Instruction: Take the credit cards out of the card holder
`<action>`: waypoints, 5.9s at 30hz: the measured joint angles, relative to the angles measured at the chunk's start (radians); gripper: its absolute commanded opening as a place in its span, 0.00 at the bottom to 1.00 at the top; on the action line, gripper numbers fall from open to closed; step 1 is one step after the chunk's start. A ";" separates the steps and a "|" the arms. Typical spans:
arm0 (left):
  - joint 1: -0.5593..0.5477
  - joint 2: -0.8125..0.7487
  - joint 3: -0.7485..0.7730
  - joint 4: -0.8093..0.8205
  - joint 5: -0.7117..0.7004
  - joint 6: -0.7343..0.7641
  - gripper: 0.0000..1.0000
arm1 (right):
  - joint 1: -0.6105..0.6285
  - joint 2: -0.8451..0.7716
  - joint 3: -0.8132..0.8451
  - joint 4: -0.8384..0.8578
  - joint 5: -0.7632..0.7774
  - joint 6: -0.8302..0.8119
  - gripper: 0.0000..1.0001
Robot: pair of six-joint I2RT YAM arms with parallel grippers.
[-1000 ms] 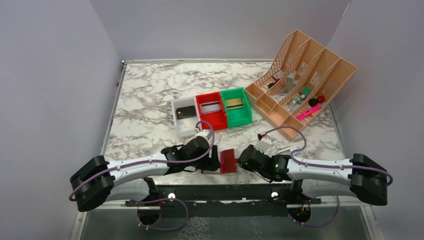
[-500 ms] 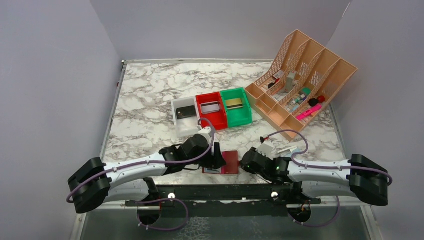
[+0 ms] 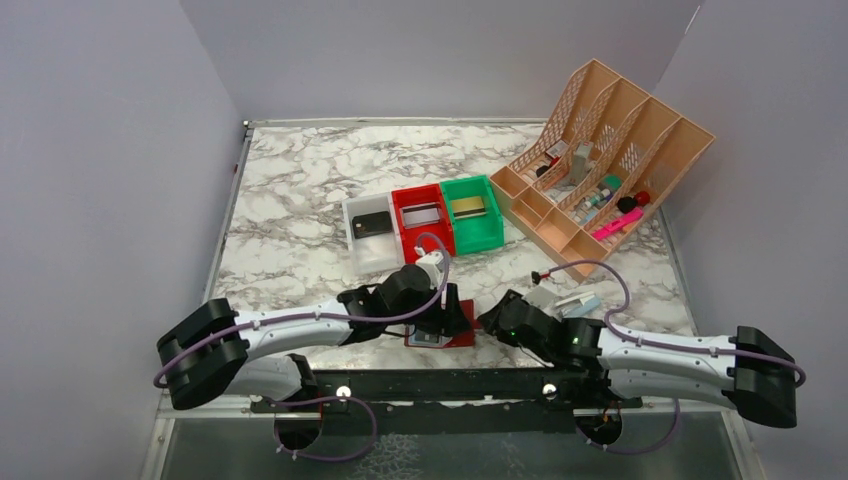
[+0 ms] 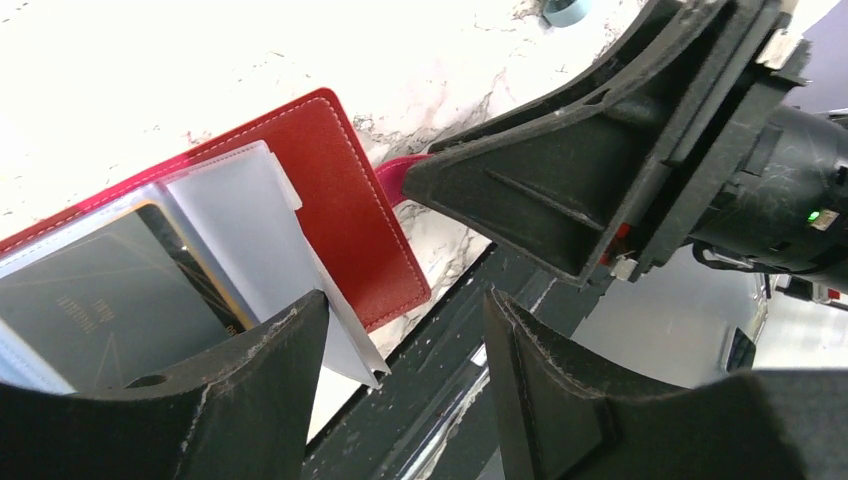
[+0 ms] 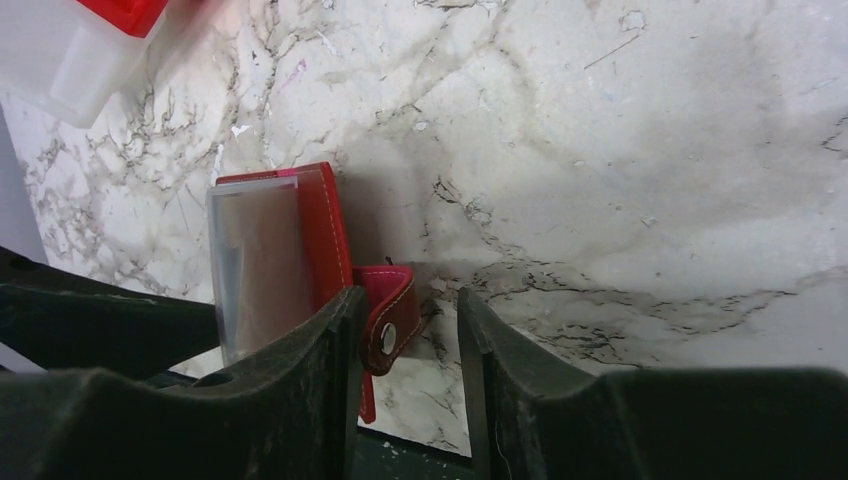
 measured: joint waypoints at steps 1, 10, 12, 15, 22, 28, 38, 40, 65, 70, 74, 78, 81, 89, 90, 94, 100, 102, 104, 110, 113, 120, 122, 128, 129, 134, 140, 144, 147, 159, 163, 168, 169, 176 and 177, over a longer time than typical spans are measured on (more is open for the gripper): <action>-0.003 0.012 0.006 0.006 0.001 0.000 0.61 | 0.000 -0.016 -0.002 -0.013 0.002 0.004 0.46; -0.027 0.148 0.024 0.055 0.003 0.003 0.60 | 0.000 -0.140 -0.002 -0.193 0.050 0.093 0.48; -0.038 0.176 0.024 0.065 0.002 0.001 0.59 | 0.000 -0.158 -0.002 -0.220 0.050 0.107 0.48; -0.056 0.209 0.024 0.076 -0.001 -0.001 0.58 | 0.000 -0.186 -0.006 -0.222 0.048 0.107 0.45; -0.065 0.229 0.024 0.080 -0.018 -0.009 0.52 | 0.000 -0.206 -0.013 -0.156 0.028 0.030 0.24; -0.065 0.229 0.023 0.079 -0.051 -0.020 0.47 | 0.000 -0.137 -0.014 0.016 -0.001 -0.106 0.20; -0.076 0.229 0.019 0.074 -0.069 -0.026 0.47 | -0.033 0.100 0.068 0.247 -0.063 -0.221 0.18; -0.078 0.228 0.019 0.068 -0.073 -0.023 0.47 | -0.050 0.144 0.068 0.268 -0.082 -0.229 0.18; -0.085 0.076 0.145 -0.369 -0.410 0.088 0.66 | -0.150 0.357 0.021 0.515 -0.293 -0.267 0.23; -0.085 0.141 0.145 -0.406 -0.435 0.086 0.63 | -0.150 0.406 0.058 0.530 -0.341 -0.285 0.23; -0.085 0.150 0.145 -0.417 -0.440 0.086 0.57 | -0.150 0.437 0.076 0.534 -0.363 -0.289 0.23; -0.085 0.166 0.145 -0.418 -0.444 0.086 0.52 | -0.150 0.439 0.076 0.534 -0.380 -0.292 0.23; -0.085 0.172 0.145 -0.418 -0.451 0.085 0.49 | -0.150 0.446 0.076 0.534 -0.386 -0.291 0.24; -0.084 0.172 0.144 -0.422 -0.459 0.071 0.37 | -0.151 0.499 0.085 0.550 -0.416 -0.292 0.21; -0.084 0.172 0.143 -0.422 -0.459 0.069 0.35 | -0.152 0.504 0.085 0.558 -0.421 -0.293 0.21; -0.083 0.168 0.139 -0.421 -0.459 0.062 0.30 | -0.159 0.513 0.079 0.590 -0.451 -0.302 0.16; -0.082 0.138 0.109 -0.406 -0.463 0.048 0.18 | -0.164 0.521 0.067 0.626 -0.461 -0.311 0.03; -0.079 0.129 0.100 -0.402 -0.463 0.043 0.16 | -0.167 0.521 0.062 0.637 -0.465 -0.311 0.01; -0.078 0.122 0.093 -0.395 -0.463 0.040 0.14 | -0.171 0.521 0.056 0.647 -0.472 -0.311 0.01; -0.077 0.111 0.075 -0.372 -0.470 0.023 0.09 | -0.177 0.511 0.039 0.661 -0.473 -0.311 0.01; -0.077 0.106 0.063 -0.351 -0.473 0.009 0.07 | -0.186 0.487 0.022 0.661 -0.473 -0.311 0.01; -0.078 0.097 0.049 -0.328 -0.476 -0.012 0.06 | -0.216 0.438 -0.006 0.660 -0.473 -0.311 0.05; -0.078 0.097 0.049 -0.328 -0.476 -0.014 0.06 | -0.216 0.435 -0.006 0.661 -0.474 -0.311 0.13; -0.078 0.097 0.049 -0.328 -0.477 -0.016 0.11 | -0.221 0.470 0.007 0.664 -0.523 -0.320 0.31; -0.078 0.097 0.049 -0.328 -0.477 -0.016 0.13 | -0.221 0.486 0.014 0.664 -0.534 -0.320 0.33; -0.078 0.095 0.048 -0.333 -0.476 -0.013 0.20 | -0.225 0.537 0.041 0.702 -0.575 -0.326 0.28; -0.077 0.093 0.048 -0.343 -0.477 0.005 0.21 | -0.233 0.570 0.056 0.711 -0.587 -0.340 0.03; -0.077 0.088 0.045 -0.347 -0.477 0.008 0.21 | -0.234 0.570 0.056 0.713 -0.587 -0.348 0.01; -0.077 0.080 0.037 -0.341 -0.477 0.007 0.20 | -0.233 0.558 0.055 0.705 -0.583 -0.350 0.01; -0.078 0.075 0.030 -0.332 -0.478 0.003 0.18 | -0.234 0.470 0.048 0.619 -0.529 -0.364 0.10; -0.078 0.072 0.029 -0.332 -0.478 0.004 0.32 | -0.235 0.469 0.048 0.617 -0.541 -0.380 0.21; -0.080 0.057 0.029 -0.344 -0.463 0.008 0.48 | -0.235 0.516 0.067 0.624 -0.582 -0.406 0.24; -0.080 0.048 0.029 -0.353 -0.457 0.008 0.51 | -0.235 0.528 0.072 0.628 -0.587 -0.406 0.26; -0.080 -0.032 0.029 -0.377 -0.414 0.021 0.53 | -0.235 0.541 0.079 0.639 -0.591 -0.404 0.27; -0.080 -0.037 0.029 -0.377 -0.409 0.023 0.53 | -0.235 0.541 0.079 0.639 -0.592 -0.404 0.27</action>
